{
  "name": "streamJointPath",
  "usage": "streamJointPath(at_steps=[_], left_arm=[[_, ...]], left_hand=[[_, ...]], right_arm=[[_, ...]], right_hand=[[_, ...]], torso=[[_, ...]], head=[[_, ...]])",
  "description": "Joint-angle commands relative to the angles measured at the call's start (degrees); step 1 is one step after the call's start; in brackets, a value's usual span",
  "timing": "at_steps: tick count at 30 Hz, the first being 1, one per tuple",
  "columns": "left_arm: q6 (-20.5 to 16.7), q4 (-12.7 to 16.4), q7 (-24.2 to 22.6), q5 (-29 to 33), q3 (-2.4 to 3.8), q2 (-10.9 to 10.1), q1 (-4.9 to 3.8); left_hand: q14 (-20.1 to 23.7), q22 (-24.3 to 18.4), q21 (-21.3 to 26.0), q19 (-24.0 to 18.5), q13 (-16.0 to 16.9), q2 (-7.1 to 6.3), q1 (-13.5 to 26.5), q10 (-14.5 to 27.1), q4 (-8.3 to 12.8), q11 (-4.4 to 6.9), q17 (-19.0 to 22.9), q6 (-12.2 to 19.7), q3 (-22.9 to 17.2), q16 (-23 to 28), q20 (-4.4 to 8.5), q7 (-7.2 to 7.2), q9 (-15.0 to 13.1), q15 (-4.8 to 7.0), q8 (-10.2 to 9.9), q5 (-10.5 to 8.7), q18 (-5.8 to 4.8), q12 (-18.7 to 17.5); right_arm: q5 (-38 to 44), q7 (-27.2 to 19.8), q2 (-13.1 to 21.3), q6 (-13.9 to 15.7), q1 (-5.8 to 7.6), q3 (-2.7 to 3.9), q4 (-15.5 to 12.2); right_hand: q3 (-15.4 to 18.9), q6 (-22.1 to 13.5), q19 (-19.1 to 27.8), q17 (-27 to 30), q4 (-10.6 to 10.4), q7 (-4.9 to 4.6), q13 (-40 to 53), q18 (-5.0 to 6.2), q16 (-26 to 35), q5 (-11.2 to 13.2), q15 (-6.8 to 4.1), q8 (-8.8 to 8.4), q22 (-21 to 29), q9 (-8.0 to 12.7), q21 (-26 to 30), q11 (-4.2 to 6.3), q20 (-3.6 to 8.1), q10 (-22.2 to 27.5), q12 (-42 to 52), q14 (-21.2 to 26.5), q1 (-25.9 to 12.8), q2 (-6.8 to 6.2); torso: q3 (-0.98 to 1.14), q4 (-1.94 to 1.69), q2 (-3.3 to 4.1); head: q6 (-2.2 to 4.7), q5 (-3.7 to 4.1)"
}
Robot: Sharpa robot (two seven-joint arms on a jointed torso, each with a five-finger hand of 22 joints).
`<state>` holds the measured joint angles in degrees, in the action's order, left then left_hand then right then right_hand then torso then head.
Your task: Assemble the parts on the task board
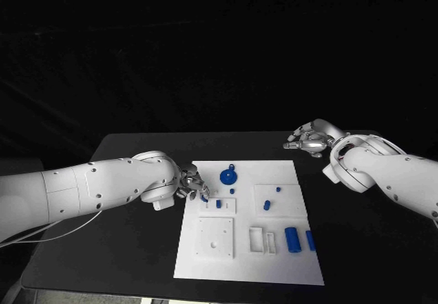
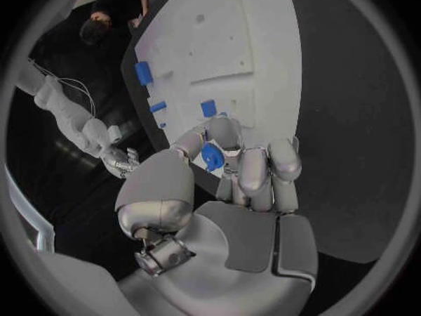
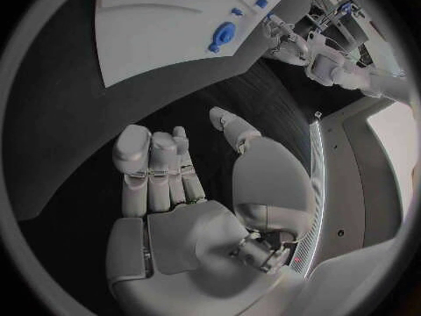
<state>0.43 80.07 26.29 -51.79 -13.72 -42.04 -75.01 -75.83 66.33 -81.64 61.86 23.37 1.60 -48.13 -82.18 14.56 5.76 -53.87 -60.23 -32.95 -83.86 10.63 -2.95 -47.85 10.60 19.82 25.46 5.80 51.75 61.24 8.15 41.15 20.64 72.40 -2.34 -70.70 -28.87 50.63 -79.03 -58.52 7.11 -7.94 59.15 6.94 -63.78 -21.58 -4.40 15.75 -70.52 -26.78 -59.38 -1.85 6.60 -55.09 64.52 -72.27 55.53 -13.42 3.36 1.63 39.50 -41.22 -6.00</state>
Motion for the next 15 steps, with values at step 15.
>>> streamJointPath(at_steps=[15], left_arm=[[0.29,0.20,0.50,-6.67,-0.12,0.56,0.85]], left_hand=[[-0.40,0.08,-0.32,0.27,-0.11,0.51,0.16,0.14,-0.54,-0.11,0.34,-8.57,-0.39,-0.17,2.80,3.22,-5.22,0.06,4.42,0.30,5.86,0.57]], right_arm=[[-0.18,-0.60,0.08,-0.73,-0.02,0.03,-0.12]], right_hand=[[0.28,-0.09,0.14,0.08,0.17,-0.37,-0.16,8.06,0.24,-0.54,-0.08,-0.11,0.08,0.01,0.35,0.00,0.29,0.23,-0.20,-0.14,-0.11,0.60]], torso=[[0.04,0.06,0.00]], head=[[-0.28,0.06]])
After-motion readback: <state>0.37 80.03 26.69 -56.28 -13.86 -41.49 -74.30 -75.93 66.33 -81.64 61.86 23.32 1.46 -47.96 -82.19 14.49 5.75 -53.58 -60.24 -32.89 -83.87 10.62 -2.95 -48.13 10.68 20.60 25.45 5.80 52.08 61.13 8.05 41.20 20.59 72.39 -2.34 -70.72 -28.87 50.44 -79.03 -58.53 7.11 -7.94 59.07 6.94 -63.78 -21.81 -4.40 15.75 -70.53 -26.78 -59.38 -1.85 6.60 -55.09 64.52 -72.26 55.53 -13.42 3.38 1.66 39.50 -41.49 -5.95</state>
